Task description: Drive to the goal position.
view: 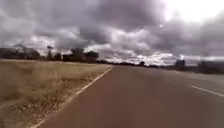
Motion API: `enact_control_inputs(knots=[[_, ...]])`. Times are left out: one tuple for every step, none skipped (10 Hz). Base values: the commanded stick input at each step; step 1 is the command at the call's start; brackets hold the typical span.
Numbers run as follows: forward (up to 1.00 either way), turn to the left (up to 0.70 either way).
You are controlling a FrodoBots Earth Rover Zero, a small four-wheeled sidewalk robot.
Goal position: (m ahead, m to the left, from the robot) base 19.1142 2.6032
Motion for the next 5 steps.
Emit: enact_control_inputs(knots=[[0.85,-0.27],[0.85,-0.09],[0.85,0.04],[0.85,0.04],[0.85,0.04]])
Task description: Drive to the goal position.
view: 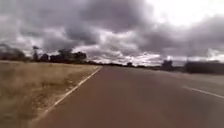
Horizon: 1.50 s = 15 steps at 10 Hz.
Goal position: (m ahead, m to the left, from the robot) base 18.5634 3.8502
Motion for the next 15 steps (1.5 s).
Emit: enact_control_inputs(knots=[[0.85,0.04],[0.85,0.04],[0.85,0.04],[0.85,0.04],[0.85,0.04],[0.85,0.04],[0.85,0.04],[0.85,0.04],[0.85,0.04],[0.85,0.04],[0.85,0.04],[0.85,0.04],[0.85,0.04],[0.85,0.04],[0.85,0.04]])
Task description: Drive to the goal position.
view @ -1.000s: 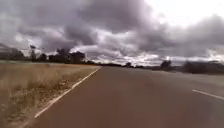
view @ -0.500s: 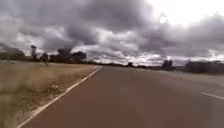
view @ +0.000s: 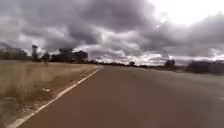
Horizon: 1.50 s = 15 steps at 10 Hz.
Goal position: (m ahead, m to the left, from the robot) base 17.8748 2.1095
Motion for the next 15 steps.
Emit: enact_control_inputs(knots=[[0.85,0.04],[0.83,0.04],[0.60,0.03],[0.37,0.02],[0.14,0.01],[0.00,0.00],[0.00,0.00],[0.00,0.00],[0.00,0.00],[0.00,0.00],[0.00,0.00],[0.00,0.00],[0.00,0.00],[0.00,0.00],[0.03,0.00]])
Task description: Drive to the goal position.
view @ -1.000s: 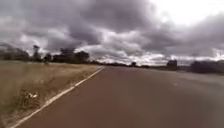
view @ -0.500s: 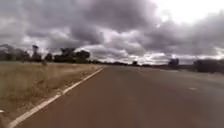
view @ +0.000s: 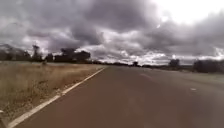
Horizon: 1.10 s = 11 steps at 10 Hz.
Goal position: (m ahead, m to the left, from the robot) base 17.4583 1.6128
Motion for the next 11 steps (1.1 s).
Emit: enact_control_inputs(knots=[[0.48,0.02],[0.85,0.04],[0.85,0.04],[0.85,0.04],[0.85,0.04],[0.85,0.04],[0.85,0.04],[0.85,0.04],[0.85,0.04],[0.85,0.04],[0.85,0.04]])
